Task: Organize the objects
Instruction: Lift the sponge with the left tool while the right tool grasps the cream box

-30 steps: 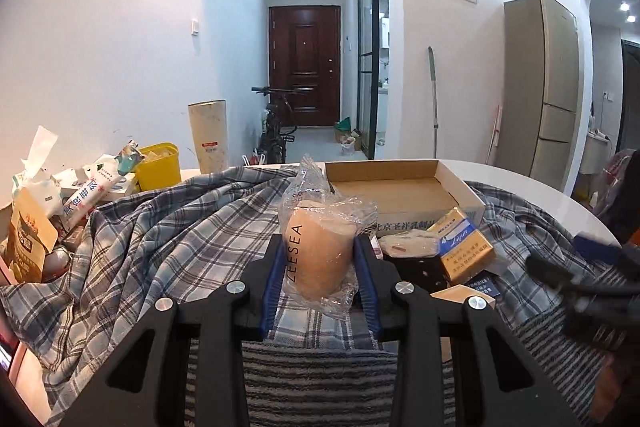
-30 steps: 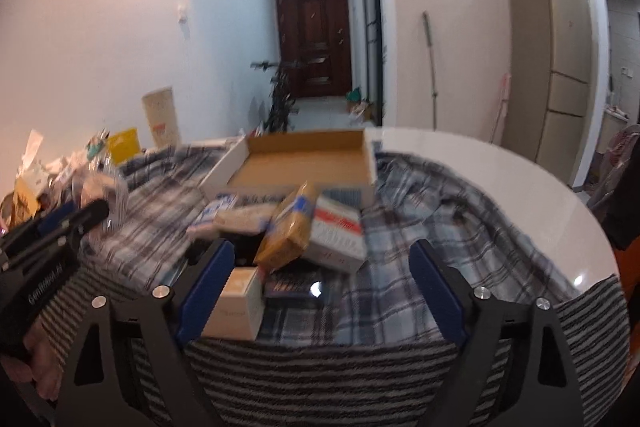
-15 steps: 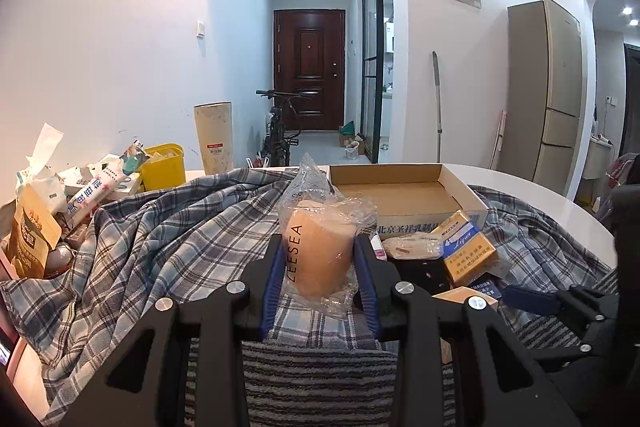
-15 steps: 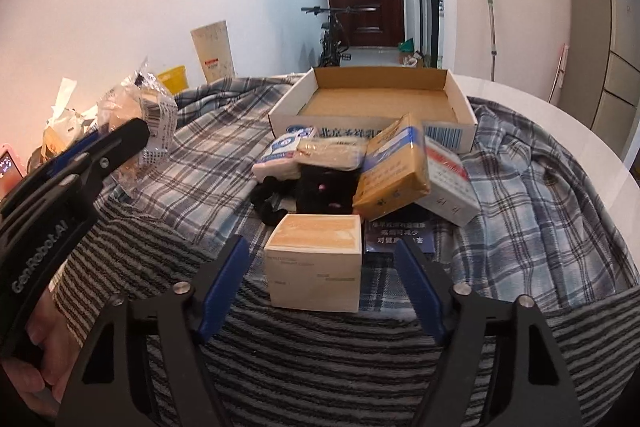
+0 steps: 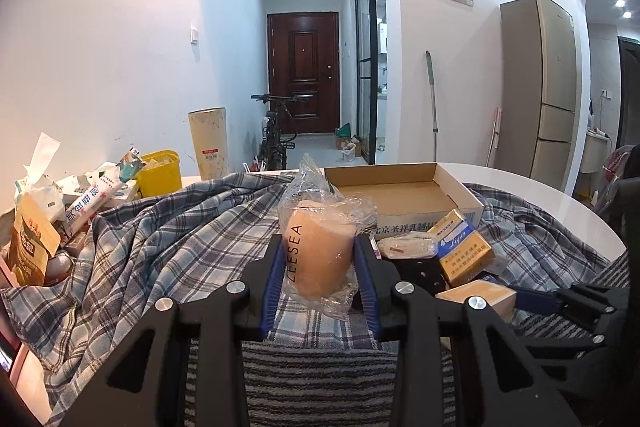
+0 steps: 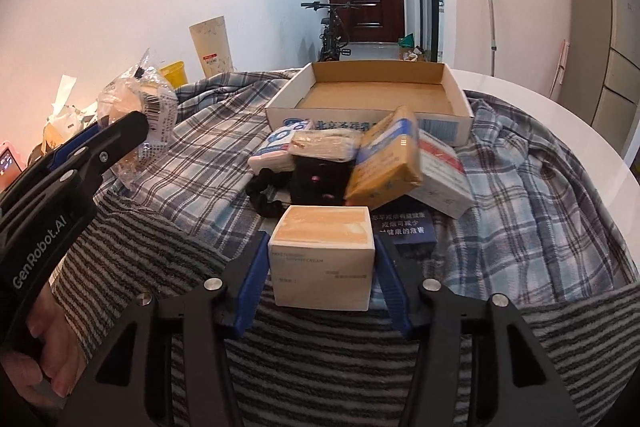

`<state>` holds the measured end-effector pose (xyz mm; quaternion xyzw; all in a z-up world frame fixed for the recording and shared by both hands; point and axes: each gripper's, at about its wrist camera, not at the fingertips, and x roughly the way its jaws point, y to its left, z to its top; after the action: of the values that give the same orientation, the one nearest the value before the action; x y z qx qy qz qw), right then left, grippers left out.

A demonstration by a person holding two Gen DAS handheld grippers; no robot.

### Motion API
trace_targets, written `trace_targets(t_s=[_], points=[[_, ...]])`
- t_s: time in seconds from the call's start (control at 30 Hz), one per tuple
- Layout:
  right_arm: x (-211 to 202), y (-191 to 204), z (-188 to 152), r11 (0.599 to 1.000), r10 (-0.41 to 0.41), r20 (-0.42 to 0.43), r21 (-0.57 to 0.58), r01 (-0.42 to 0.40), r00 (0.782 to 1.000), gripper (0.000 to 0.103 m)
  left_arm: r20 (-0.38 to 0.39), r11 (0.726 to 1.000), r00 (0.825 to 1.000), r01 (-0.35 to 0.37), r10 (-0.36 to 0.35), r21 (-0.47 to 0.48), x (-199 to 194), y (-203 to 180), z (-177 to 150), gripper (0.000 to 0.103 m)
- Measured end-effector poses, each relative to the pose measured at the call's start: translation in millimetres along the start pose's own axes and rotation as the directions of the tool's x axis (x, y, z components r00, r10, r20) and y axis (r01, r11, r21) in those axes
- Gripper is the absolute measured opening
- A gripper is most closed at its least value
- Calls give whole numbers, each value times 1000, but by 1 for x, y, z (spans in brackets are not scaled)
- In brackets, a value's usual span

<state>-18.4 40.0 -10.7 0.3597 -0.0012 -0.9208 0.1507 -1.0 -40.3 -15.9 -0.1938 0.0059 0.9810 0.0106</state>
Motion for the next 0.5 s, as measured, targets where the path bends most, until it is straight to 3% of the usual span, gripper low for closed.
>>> trace_targets(t_s=[0.5], points=[[-32, -47, 6, 995, -61, 75, 85, 55, 995, 52, -23, 999, 998, -52, 52, -9, 2, 4, 1, 36]])
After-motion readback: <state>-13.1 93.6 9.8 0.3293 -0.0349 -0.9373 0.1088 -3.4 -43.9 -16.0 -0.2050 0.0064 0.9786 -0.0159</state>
